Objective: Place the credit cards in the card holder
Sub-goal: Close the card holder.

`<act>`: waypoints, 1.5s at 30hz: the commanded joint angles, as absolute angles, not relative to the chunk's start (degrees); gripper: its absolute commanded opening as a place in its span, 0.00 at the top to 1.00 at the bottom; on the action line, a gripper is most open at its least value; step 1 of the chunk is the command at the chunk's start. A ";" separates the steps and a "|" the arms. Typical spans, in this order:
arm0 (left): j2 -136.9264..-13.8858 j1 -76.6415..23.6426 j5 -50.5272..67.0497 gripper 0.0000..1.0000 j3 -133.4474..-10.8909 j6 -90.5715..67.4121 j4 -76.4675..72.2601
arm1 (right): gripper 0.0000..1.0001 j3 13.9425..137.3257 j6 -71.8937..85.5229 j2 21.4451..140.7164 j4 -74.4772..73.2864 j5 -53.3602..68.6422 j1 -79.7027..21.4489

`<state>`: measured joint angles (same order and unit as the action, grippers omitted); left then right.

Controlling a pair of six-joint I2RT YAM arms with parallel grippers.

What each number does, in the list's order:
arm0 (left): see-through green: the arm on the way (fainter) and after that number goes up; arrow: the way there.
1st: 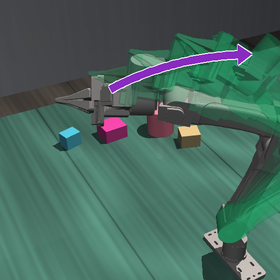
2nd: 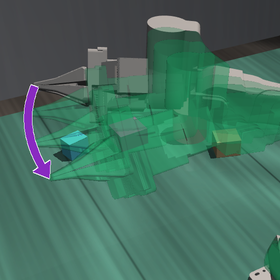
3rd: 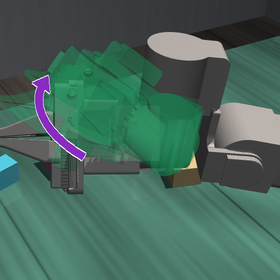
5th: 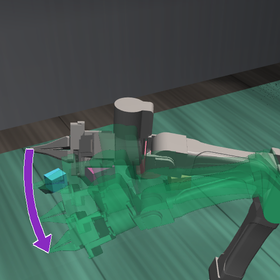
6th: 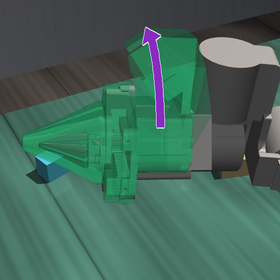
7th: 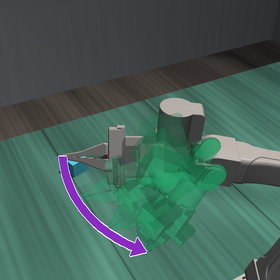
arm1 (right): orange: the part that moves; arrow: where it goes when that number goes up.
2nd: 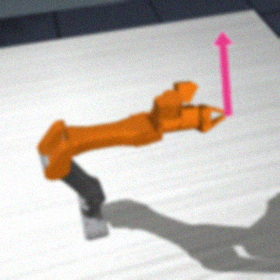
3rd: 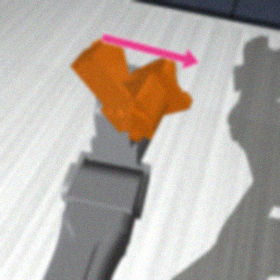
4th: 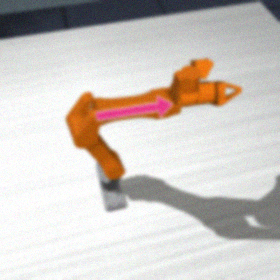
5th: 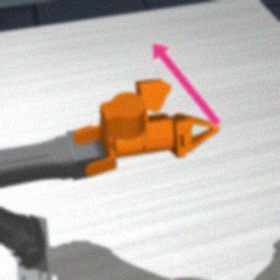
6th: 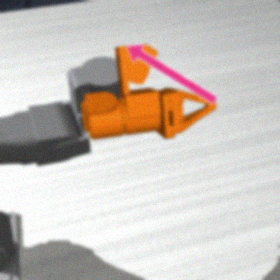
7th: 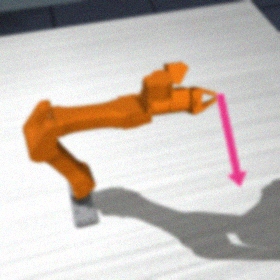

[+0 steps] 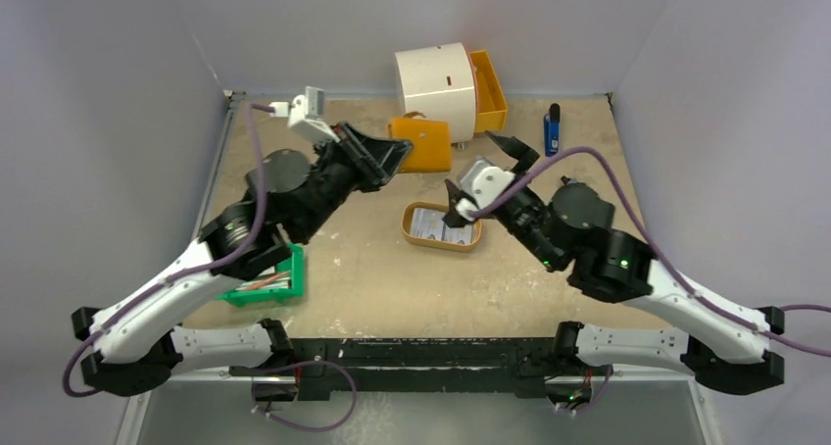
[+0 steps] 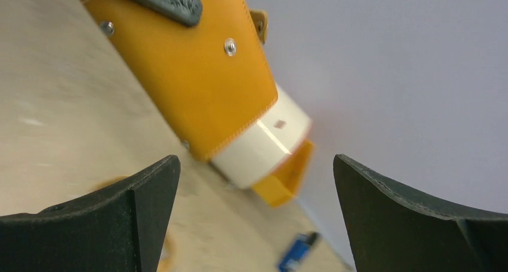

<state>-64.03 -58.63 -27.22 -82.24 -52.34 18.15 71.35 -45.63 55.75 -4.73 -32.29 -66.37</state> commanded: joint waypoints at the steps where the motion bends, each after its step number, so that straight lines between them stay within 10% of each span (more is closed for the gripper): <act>1: -56.33 -58.28 -16.41 1.00 -81.12 -35.83 23.73 | 0.01 78.87 -16.04 50.82 -23.54 -13.26 -66.44; 23: -40.29 -58.28 23.14 1.00 -69.95 -12.15 24.39 | 0.03 74.66 12.48 54.37 -9.91 22.85 -66.19; 45: -38.06 -58.27 24.89 1.00 -74.81 -10.97 25.13 | 0.20 69.44 19.96 57.22 -0.64 44.27 -53.87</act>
<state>-39.11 -58.24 24.99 -71.92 -12.34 28.42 69.82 16.56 56.34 -7.33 37.21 -54.22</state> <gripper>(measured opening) 0.135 0.843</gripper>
